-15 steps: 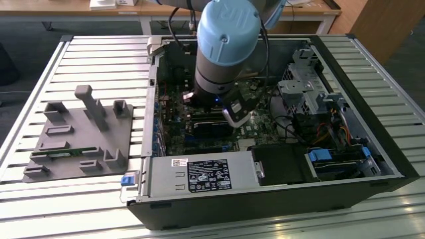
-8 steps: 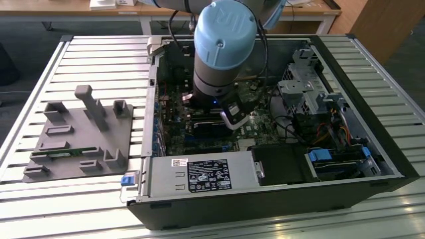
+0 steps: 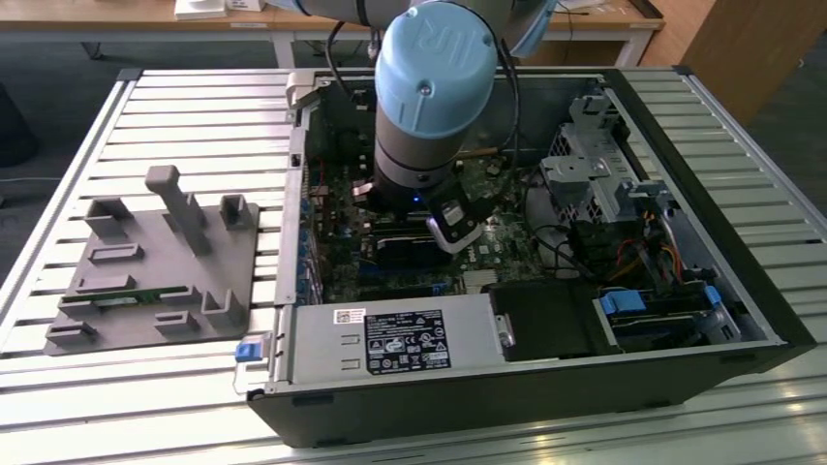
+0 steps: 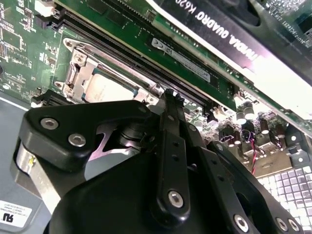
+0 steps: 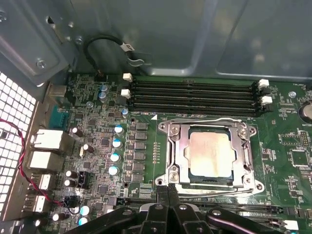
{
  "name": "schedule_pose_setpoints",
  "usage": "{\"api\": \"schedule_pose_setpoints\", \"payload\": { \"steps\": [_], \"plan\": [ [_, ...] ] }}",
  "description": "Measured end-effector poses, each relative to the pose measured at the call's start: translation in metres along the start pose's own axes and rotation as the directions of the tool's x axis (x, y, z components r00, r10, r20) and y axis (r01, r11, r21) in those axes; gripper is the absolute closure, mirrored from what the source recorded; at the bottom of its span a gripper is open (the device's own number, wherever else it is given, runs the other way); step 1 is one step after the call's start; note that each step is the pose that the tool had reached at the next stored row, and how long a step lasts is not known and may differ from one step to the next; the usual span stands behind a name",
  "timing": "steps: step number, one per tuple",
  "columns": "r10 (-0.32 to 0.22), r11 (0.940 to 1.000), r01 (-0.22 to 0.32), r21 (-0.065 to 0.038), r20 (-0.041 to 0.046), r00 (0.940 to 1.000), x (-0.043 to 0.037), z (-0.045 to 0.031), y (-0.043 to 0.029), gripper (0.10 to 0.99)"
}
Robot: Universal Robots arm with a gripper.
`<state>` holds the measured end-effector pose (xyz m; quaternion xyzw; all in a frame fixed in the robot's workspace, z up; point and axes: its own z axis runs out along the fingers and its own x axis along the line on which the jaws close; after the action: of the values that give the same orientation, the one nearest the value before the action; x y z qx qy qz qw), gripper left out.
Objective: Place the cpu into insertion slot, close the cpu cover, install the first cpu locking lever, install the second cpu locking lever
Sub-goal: 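Install the second cpu locking lever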
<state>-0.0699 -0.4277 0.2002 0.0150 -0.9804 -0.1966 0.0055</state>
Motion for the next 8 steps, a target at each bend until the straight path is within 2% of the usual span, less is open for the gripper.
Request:
{"api": "schedule_pose_setpoints", "payload": {
  "steps": [8],
  "plan": [
    [0.000,1.0000,0.000,-0.004,0.0000,1.0000,0.0001,0.0000,-0.0001,0.980]
  ]
}}
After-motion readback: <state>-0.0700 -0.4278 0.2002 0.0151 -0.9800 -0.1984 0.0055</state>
